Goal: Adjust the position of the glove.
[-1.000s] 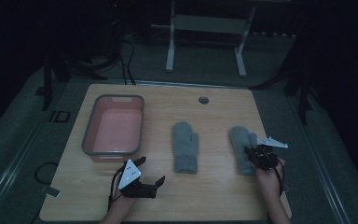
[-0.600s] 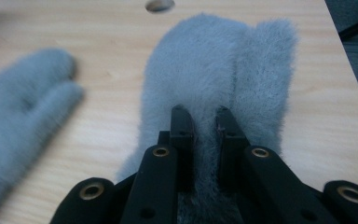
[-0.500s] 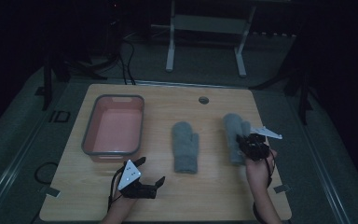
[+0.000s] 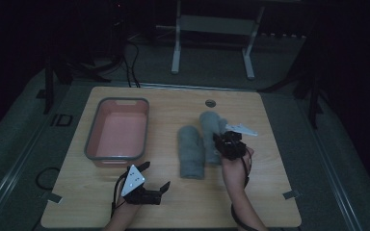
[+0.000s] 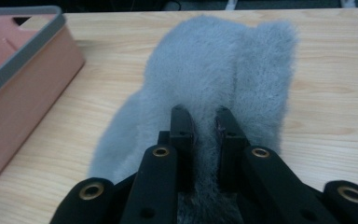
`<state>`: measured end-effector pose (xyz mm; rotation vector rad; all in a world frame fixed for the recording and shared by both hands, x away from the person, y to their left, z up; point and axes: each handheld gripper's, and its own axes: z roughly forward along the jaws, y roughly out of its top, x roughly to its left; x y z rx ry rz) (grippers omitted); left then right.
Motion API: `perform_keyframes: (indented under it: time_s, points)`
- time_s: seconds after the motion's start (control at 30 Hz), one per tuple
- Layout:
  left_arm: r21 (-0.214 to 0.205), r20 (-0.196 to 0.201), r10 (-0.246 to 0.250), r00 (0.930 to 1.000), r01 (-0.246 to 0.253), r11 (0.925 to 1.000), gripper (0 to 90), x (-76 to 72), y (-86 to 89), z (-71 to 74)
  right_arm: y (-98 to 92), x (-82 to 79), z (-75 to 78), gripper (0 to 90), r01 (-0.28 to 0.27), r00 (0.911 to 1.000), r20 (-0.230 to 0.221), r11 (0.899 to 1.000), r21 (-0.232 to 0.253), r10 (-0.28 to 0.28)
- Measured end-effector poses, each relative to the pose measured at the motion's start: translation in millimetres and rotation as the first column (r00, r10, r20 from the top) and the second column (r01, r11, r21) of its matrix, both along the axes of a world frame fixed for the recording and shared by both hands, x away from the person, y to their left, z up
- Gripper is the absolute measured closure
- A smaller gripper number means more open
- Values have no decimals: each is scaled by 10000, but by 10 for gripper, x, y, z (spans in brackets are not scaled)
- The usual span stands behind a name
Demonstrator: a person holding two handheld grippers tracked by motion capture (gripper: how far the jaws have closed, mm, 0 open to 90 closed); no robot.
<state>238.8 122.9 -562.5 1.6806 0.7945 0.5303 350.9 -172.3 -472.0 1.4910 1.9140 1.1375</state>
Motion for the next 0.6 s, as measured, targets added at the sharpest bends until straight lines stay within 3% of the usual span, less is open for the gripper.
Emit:
perform_keyframes:
  time_s: [0.1, 0.17, 0.4, 0.6]
  points:
    - [3, 13, -8, 10000, 8, 10000, 6, -3, 6, 4, 158, -18, -41, 810, -36, 9999, -163, 9999, 161, 38]
    - [-4, -1, -14, 10000, 14, 10000, 6, -4, 11, 7, 232, -29, -68, 810, -55, 9992, -383, 9987, 513, 75]
    - [-32, 33, -43, 10000, 43, 10000, 6, -11, 9, 10, 481, -91, -169, 807, -245, 9979, -572, 9943, 1034, 306]
    - [-114, 2, -38, 10000, 38, 9999, 6, -10, 29, 15, 580, -106, -288, 804, -125, 9979, -630, 9967, 797, 176]
